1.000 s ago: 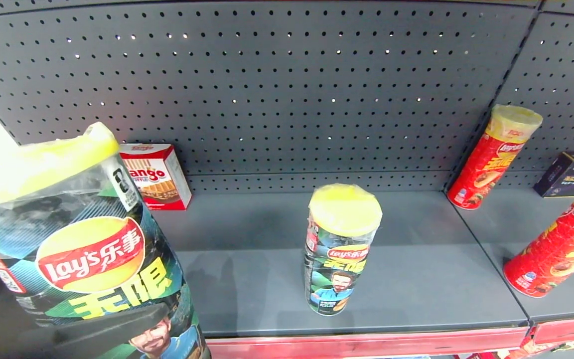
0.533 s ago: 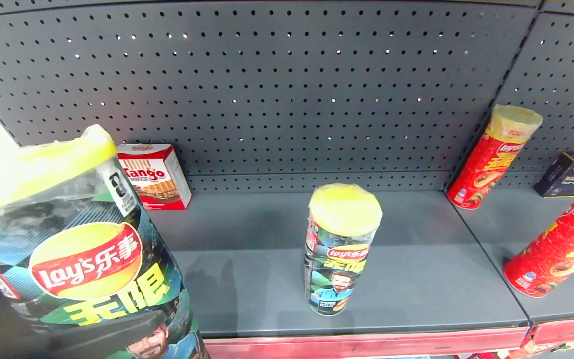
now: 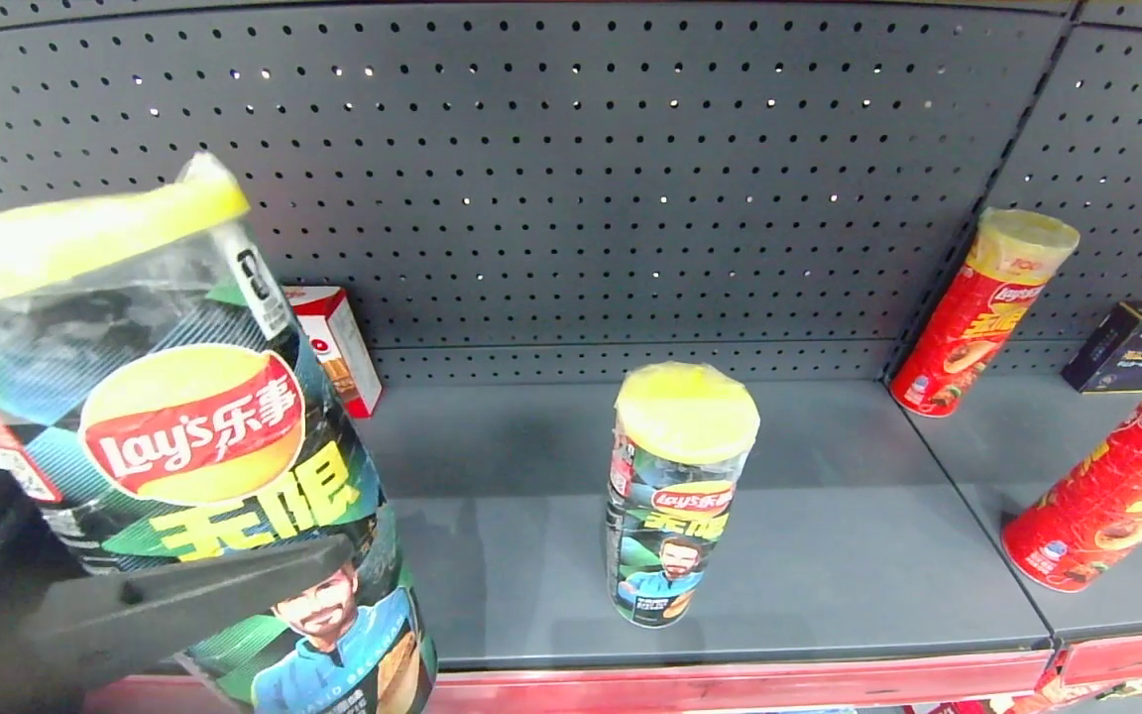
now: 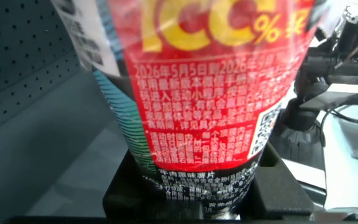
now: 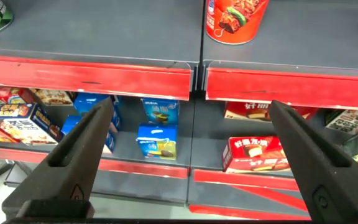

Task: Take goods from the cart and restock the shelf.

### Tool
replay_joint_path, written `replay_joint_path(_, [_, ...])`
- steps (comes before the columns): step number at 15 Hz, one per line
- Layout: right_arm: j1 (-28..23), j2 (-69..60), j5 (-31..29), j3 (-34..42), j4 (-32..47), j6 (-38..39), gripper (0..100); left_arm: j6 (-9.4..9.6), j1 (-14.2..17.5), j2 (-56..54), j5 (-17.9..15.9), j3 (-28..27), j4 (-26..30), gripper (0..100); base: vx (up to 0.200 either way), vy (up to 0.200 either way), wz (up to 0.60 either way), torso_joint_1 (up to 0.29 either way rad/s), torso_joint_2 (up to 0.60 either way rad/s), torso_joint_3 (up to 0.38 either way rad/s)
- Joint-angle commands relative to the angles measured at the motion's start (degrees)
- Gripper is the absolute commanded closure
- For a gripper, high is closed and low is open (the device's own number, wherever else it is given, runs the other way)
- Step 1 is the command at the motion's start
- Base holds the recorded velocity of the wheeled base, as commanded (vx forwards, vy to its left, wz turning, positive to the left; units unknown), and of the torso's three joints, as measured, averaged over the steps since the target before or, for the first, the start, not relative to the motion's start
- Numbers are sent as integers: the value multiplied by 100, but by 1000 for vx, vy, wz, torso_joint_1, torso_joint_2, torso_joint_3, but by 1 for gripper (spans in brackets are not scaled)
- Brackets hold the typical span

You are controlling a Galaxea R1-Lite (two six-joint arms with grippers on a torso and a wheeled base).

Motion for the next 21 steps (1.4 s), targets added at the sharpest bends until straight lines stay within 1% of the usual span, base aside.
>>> replay_joint_path(1, [0, 34, -2, 5, 4, -2, 0, -31, -76, 473, -18, -380, 111, 100, 0, 0, 0, 0, 0, 0])
replay_joint_path(4, [8, 34, -2, 5, 4, -2, 0, -48, -15, 552, 96, -556, 147, 100, 0, 0, 0, 0, 0, 0])
replay_joint_path(5, [0, 34, -2, -4, 4, -2, 0, -22, -15, 667, 105, -697, 357, 100, 0, 0, 0, 0, 0, 0])
replay_joint_path(6, [0, 34, -2, 5, 4, -2, 0, 40, -59, 851, 105, -1075, 832, 100, 0, 0, 0, 0, 0, 0])
replay_joint_path(7, [0, 25, -2, -4, 4, -2, 0, 57, -489, 948, 246, -1321, 1078, 100, 0, 0, 0, 0, 0, 0])
replay_joint_path(8, [8, 34, -2, 5, 4, -2, 0, 57, -788, 1027, 430, -1461, 1192, 100, 0, 0, 0, 0, 0, 0])
replay_joint_path(9, [0, 34, -2, -4, 4, -2, 0, 136, -762, 1343, 536, -1716, 1236, 100, 0, 0, 0, 0, 0, 0])
replay_joint_path(10, [0, 34, -2, -4, 4, -2, 0, 409, -753, 1730, 527, -1980, 1307, 100, 0, 0, 0, 0, 0, 0])
replay_joint_path(11, [8, 34, -2, 5, -5, -2, 0, 488, -762, 1853, 536, -2103, 1298, 100, 0, 0, 0, 0, 0, 0])
replay_joint_path(12, [0, 34, -2, 5, -5, -2, 0, 708, -779, 2178, 650, -2323, 1254, 100, 0, 0, 0, 0, 0, 0])
replay_joint_path(13, [0, 25, -2, -4, 4, -2, 0, 998, -727, 2486, 747, -2639, 1307, 100, 0, 0, 0, 0, 0, 0])
replay_joint_path(14, [8, 34, -2, -4, 4, -2, 0, 1174, -542, 2846, 879, -2859, 1228, 100, 0, 0, 0, 0, 0, 0])
replay_joint_path(15, [8, 34, -2, -4, 4, -2, 0, 1217, -463, 2960, 905, -2929, 1201, 100, 0, 0, 0, 0, 0, 0])
replay_joint_path(16, [0, 34, -2, -4, 4, -2, 0, 1349, -313, 3435, 905, -3316, 990, 100, 0, 0, 0, 0, 0, 0])
replay_joint_path(19, [8, 34, -2, 5, 4, -2, 0, 1349, -252, 3945, 958, -3632, 568, 100, 0, 0, 0, 0, 0, 0])
replay_joint_path(21, [8, 34, -2, -4, 4, -2, 0, 1349, -138, 4085, 923, -3632, 252, 100, 0, 0, 0, 0, 0, 0])
